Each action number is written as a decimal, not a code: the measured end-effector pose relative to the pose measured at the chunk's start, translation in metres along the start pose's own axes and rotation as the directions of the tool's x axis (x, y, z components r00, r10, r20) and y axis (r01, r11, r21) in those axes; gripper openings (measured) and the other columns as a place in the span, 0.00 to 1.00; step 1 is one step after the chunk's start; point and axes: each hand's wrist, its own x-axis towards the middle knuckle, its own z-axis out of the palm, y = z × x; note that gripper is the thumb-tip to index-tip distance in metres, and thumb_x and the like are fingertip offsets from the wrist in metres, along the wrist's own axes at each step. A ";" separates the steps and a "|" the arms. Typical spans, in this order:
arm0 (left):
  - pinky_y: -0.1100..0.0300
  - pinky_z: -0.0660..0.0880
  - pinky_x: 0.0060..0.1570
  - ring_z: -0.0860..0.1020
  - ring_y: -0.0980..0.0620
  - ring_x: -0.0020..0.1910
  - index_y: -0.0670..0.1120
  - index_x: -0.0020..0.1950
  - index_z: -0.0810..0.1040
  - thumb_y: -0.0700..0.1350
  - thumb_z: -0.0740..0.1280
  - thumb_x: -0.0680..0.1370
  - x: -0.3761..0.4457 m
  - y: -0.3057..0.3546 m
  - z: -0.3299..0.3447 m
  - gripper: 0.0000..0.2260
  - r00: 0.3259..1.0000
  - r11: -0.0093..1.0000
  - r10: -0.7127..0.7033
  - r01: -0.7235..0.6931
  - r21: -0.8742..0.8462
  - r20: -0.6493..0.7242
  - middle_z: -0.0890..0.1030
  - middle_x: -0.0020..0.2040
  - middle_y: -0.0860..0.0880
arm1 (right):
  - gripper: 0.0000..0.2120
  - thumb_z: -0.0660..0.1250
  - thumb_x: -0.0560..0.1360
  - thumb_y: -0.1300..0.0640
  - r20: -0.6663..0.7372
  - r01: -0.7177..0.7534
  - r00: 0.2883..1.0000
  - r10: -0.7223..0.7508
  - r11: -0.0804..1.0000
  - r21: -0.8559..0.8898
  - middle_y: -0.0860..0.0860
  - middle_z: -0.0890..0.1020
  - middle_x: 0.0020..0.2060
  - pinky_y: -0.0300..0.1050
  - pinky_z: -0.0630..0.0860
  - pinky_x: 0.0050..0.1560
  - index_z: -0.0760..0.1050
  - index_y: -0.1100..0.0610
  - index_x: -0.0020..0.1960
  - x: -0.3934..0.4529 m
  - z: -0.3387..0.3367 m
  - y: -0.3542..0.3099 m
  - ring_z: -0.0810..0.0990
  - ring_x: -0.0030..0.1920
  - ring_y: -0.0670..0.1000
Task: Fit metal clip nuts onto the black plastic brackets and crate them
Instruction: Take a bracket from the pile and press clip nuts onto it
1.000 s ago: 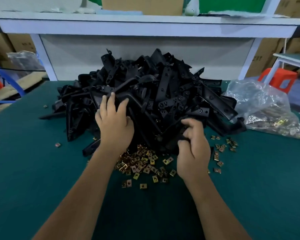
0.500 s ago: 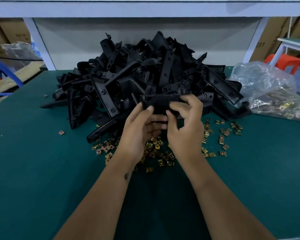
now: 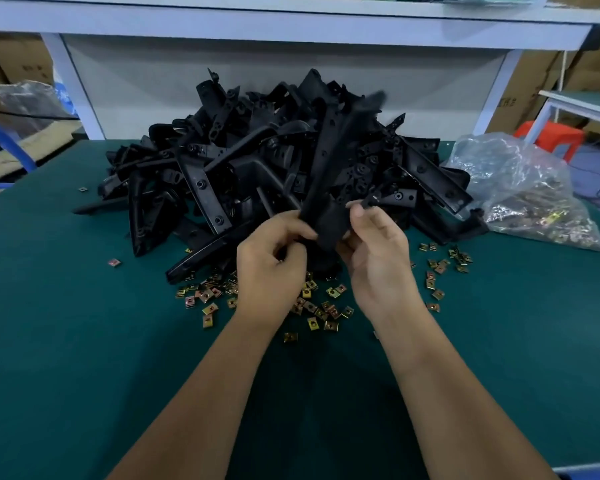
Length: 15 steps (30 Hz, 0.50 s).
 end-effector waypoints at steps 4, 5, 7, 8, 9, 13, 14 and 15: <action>0.58 0.80 0.44 0.83 0.50 0.48 0.46 0.53 0.76 0.48 0.68 0.76 0.007 0.000 -0.004 0.08 0.909 0.786 -0.390 0.411 -0.462 0.145 0.84 0.50 0.48 | 0.06 0.70 0.74 0.58 0.056 -0.004 0.998 0.006 0.999 -0.034 0.50 0.82 0.39 0.48 0.78 0.51 0.75 0.56 0.39 0.001 -0.002 0.003 0.81 0.44 0.49; 0.57 0.80 0.46 0.82 0.47 0.52 0.46 0.54 0.78 0.51 0.69 0.78 0.009 -0.003 -0.006 0.11 0.891 0.774 -0.415 0.453 -0.442 0.186 0.84 0.53 0.46 | 0.07 0.70 0.76 0.59 0.065 0.019 0.998 -0.014 0.996 -0.083 0.50 0.82 0.40 0.49 0.79 0.53 0.78 0.55 0.39 0.002 -0.002 0.004 0.81 0.45 0.49; 0.55 0.80 0.49 0.81 0.44 0.53 0.46 0.50 0.81 0.51 0.69 0.76 0.012 -0.005 -0.011 0.10 0.888 0.765 -0.414 0.458 -0.453 0.200 0.84 0.51 0.45 | 0.06 0.70 0.77 0.58 0.049 0.074 0.997 -0.064 0.964 -0.255 0.51 0.83 0.41 0.50 0.78 0.54 0.81 0.55 0.41 0.002 -0.005 0.004 0.81 0.46 0.50; 0.55 0.80 0.49 0.81 0.45 0.52 0.46 0.49 0.81 0.49 0.69 0.74 0.013 -0.006 -0.013 0.08 0.894 0.767 -0.402 0.447 -0.461 0.198 0.84 0.49 0.46 | 0.05 0.70 0.76 0.58 0.033 0.091 0.996 -0.085 0.933 -0.348 0.52 0.82 0.41 0.50 0.78 0.52 0.81 0.56 0.42 0.003 -0.006 0.003 0.79 0.45 0.50; 0.56 0.80 0.49 0.82 0.48 0.51 0.45 0.50 0.81 0.46 0.69 0.74 0.013 -0.008 -0.013 0.07 0.898 0.776 -0.390 0.441 -0.451 0.205 0.85 0.49 0.47 | 0.06 0.70 0.76 0.57 0.025 0.106 0.994 -0.106 0.900 -0.422 0.54 0.80 0.40 0.48 0.78 0.48 0.80 0.58 0.42 0.004 -0.007 0.002 0.78 0.43 0.50; 0.58 0.80 0.50 0.83 0.51 0.52 0.43 0.55 0.81 0.35 0.64 0.79 0.013 -0.011 -0.010 0.08 0.892 0.774 -0.408 0.452 -0.444 0.197 0.85 0.51 0.47 | 0.04 0.69 0.78 0.55 0.062 0.109 0.994 -0.089 0.845 -0.524 0.47 0.83 0.37 0.39 0.77 0.38 0.81 0.50 0.46 0.002 -0.005 0.003 0.80 0.38 0.47; 0.58 0.80 0.50 0.83 0.50 0.52 0.43 0.55 0.80 0.35 0.63 0.81 0.016 -0.011 -0.011 0.08 0.880 0.731 -0.446 0.463 -0.502 0.162 0.85 0.52 0.47 | 0.05 0.67 0.79 0.54 0.073 0.109 0.994 -0.081 0.799 -0.591 0.46 0.83 0.36 0.37 0.76 0.36 0.81 0.48 0.45 0.001 -0.004 0.003 0.81 0.36 0.45; 0.58 0.81 0.49 0.83 0.50 0.52 0.43 0.54 0.79 0.35 0.62 0.81 0.019 -0.010 -0.014 0.08 0.862 0.674 -0.491 0.465 -0.574 0.121 0.85 0.51 0.47 | 0.06 0.67 0.79 0.52 0.096 0.117 0.993 -0.071 0.721 -0.682 0.45 0.83 0.34 0.37 0.76 0.35 0.80 0.48 0.44 -0.001 -0.004 0.003 0.81 0.33 0.44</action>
